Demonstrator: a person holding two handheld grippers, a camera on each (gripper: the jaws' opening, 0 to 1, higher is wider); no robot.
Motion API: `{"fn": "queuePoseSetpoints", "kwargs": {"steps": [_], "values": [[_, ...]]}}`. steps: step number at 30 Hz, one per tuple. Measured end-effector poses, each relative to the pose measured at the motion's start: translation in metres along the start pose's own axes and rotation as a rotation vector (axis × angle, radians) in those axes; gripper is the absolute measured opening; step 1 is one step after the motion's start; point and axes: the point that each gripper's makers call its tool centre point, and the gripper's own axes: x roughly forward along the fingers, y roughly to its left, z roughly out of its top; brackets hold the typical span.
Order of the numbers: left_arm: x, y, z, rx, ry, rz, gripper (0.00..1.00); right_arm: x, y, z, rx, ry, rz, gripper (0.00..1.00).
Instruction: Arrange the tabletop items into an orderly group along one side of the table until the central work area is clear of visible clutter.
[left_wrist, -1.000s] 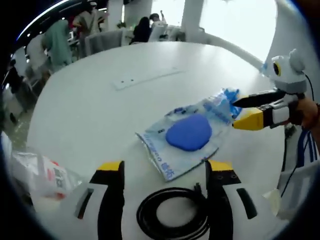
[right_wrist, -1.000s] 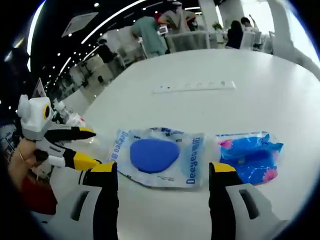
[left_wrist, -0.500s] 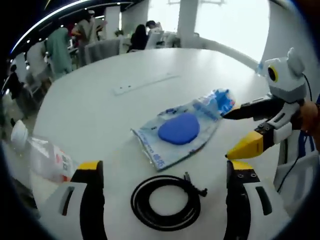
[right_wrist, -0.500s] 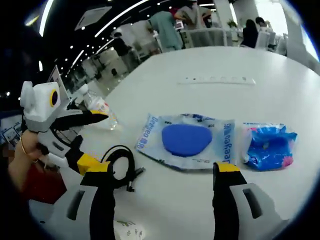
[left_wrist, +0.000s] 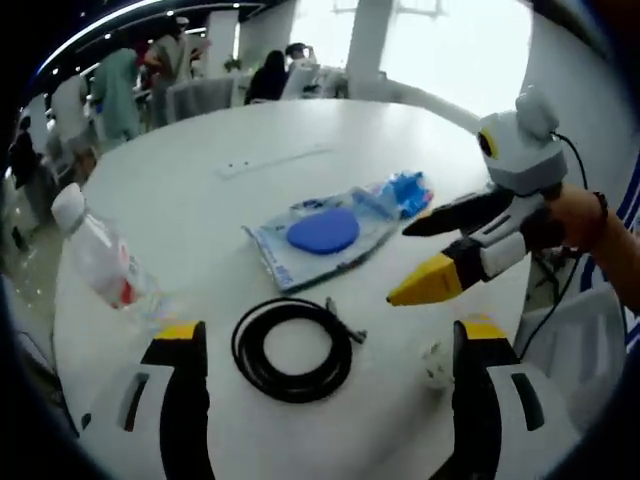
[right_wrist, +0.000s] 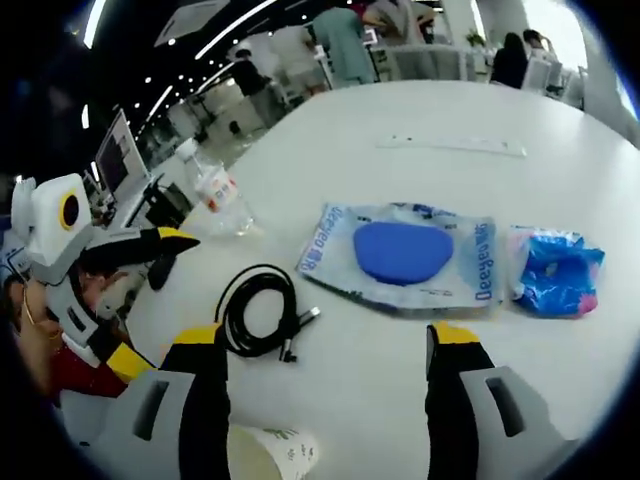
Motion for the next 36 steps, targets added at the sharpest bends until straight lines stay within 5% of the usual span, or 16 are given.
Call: {"fn": "queuePoseSetpoints", "kwargs": {"steps": [18,36], "values": [[-0.020,-0.028,-0.029,-0.044,0.018,-0.051,0.97,0.039,0.023,-0.023,-0.043,0.112,0.021,0.70],[-0.038,-0.046,-0.039,-0.032,-0.021,-0.077,0.98,0.070,0.031,-0.028,-0.078,0.214,-0.065,0.54]]}}
